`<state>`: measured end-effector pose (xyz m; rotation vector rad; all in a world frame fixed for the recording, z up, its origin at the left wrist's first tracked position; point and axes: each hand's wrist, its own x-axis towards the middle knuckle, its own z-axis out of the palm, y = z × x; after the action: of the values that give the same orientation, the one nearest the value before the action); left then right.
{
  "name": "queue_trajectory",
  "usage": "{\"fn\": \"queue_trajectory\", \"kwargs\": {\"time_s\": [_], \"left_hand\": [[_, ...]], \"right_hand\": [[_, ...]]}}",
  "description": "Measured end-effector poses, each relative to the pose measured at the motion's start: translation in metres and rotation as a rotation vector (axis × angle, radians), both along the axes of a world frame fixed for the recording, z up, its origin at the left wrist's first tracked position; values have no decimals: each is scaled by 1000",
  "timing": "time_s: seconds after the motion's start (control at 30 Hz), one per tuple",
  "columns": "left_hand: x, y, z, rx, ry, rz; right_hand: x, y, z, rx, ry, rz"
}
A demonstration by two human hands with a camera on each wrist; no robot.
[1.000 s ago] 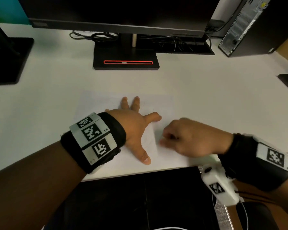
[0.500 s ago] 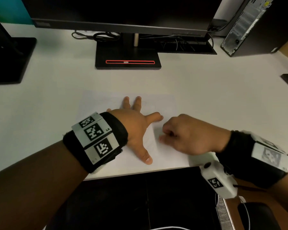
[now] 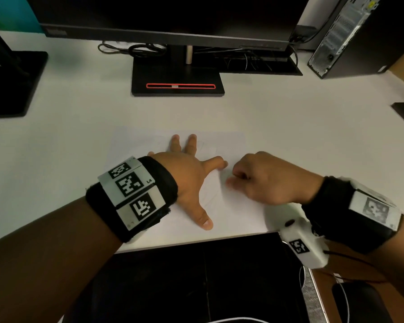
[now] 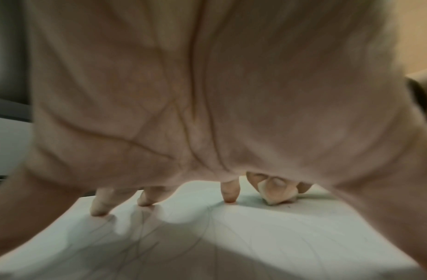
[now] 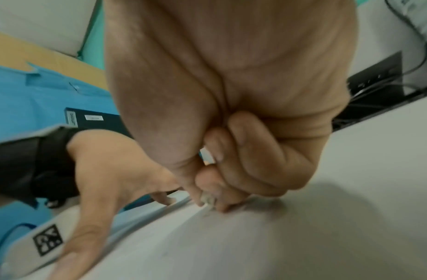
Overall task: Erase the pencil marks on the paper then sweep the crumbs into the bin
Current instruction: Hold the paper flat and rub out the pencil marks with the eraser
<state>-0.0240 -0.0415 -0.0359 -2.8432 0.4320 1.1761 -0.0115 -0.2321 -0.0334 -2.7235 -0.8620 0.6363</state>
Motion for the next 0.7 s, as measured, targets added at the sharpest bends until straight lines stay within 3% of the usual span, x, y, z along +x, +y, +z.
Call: {"fn": "queue_trajectory", "kwargs": {"time_s": [0.07,0.17,0.33,0.5,0.6,0.7], "left_hand": [[0,0,0,3,0,1],[0,1,-2,3,0,0],[1,1,-2,11,-1,-1],[2,1,-3,12,-3,9],[1,1,-2,11,-2,7],[1,2,-2,13,-2,4]], "right_hand": [[-5,2,-2,0,-37,34],[-23,8,-2,-9,62,137],[2,2,0,9,-22,8],[-12,12,0,-6,87,108],[6,9,5,-6,8,24],[-2,14,4,3,-19,96]]}}
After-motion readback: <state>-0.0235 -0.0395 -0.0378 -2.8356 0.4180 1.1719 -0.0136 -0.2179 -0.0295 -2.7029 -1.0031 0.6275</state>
